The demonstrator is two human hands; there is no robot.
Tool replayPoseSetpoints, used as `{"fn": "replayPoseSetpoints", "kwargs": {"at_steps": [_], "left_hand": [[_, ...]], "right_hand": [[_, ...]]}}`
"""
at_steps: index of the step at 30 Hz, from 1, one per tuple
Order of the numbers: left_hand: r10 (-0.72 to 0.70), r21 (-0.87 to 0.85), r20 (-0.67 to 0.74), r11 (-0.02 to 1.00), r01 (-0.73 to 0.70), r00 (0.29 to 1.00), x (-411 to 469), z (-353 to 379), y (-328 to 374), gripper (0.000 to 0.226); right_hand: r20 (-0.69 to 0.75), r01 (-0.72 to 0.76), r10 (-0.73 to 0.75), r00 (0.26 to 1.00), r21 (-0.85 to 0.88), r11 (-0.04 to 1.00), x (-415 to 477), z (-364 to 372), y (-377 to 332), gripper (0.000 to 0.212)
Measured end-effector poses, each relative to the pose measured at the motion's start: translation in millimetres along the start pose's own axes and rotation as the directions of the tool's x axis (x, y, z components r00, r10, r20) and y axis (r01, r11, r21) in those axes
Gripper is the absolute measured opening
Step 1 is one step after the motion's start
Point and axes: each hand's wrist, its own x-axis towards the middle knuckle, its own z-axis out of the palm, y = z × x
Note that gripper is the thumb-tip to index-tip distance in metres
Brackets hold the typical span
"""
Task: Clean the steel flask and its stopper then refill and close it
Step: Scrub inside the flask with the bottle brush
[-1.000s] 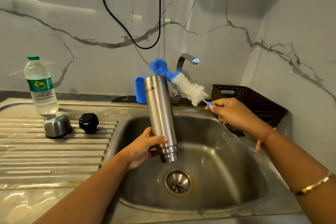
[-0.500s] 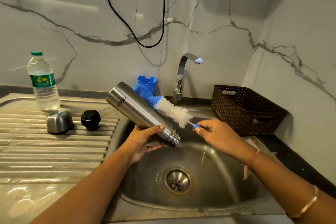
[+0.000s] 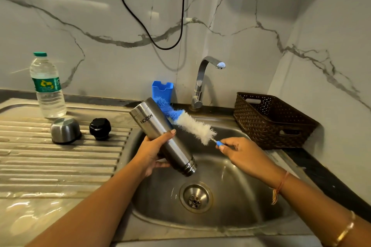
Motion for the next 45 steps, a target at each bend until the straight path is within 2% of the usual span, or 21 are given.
{"fn": "replayPoseSetpoints", "kwargs": {"at_steps": [3, 5, 7, 10, 14, 16, 19, 23, 25, 29, 31, 35, 40, 42, 45], "left_hand": [[0.049, 0.047, -0.066, 0.998, -0.046, 0.997, 2, 0, -2, 0.064], [0.082, 0.081, -0.115, 0.994, -0.073, 0.99, 5, 0, -2, 0.057], [0.118, 0.128, -0.143, 0.987, -0.1, 0.983, 7, -1, -3, 0.054], [0.175, 0.23, -0.147, 0.963, -0.138, 0.974, 8, -2, -7, 0.058], [0.262, 0.343, -0.153, 0.918, -0.197, 0.953, 9, -2, -7, 0.061], [0.3, 0.356, -0.172, 0.907, -0.225, 0.938, 10, -3, -5, 0.06], [0.282, 0.331, -0.201, 0.921, -0.206, 0.938, 11, -3, -4, 0.059], [0.344, 0.534, -0.104, 0.811, -0.239, 0.933, 4, 2, -4, 0.064], [0.346, 0.521, -0.101, 0.817, -0.246, 0.933, 4, 3, -2, 0.064], [0.23, 0.29, -0.21, 0.943, -0.164, 0.95, 10, -7, 2, 0.066], [0.242, 0.34, -0.223, 0.927, -0.157, 0.944, 11, -9, 1, 0.068], [0.326, 0.56, -0.124, 0.803, -0.206, 0.937, 6, -1, -3, 0.068], [0.289, 0.49, -0.183, 0.855, -0.167, 0.94, 8, -5, 3, 0.071], [0.279, 0.496, -0.207, 0.856, -0.145, 0.938, 10, -8, 2, 0.076], [0.269, 0.541, -0.19, 0.831, -0.128, 0.944, 9, -6, -2, 0.071]], "right_hand": [[-0.105, 0.004, -0.003, 0.994, 0.008, 1.0, -4, -8, -4, 0.029], [-0.156, 0.064, -0.064, 0.986, -0.004, 0.998, -5, -18, -7, 0.028], [-0.13, 0.127, -0.132, 0.983, -0.05, 0.991, -8, -30, -11, 0.028], [-0.041, 0.171, -0.185, 0.982, -0.229, 0.958, -12, -41, -20, 0.029], [-0.109, 0.132, -0.194, 0.975, -0.42, 0.898, -14, -54, -25, 0.03], [-0.116, 0.142, -0.211, 0.971, -0.429, 0.892, -18, -59, -23, 0.03], [-0.118, 0.205, -0.289, 0.95, -0.461, 0.863, -24, -61, -23, 0.031], [-0.1, 0.216, -0.31, 0.945, -0.518, 0.828, -25, -57, -26, 0.031], [-0.131, 0.174, -0.273, 0.953, -0.501, 0.848, -23, -59, -24, 0.03], [-0.108, 0.214, -0.292, 0.95, -0.452, 0.866, -30, -60, -14, 0.029], [-0.087, 0.237, -0.31, 0.947, -0.463, 0.854, -33, -56, -14, 0.03], [-0.108, 0.177, -0.269, 0.957, -0.515, 0.839, -25, -57, -12, 0.03], [-0.116, 0.196, -0.301, 0.946, -0.537, 0.821, -33, -59, -2, 0.033], [-0.106, 0.214, -0.316, 0.943, -0.534, 0.818, -37, -54, -1, 0.034], [-0.107, 0.274, -0.401, 0.91, -0.571, 0.774, -38, -47, 2, 0.03]]}}
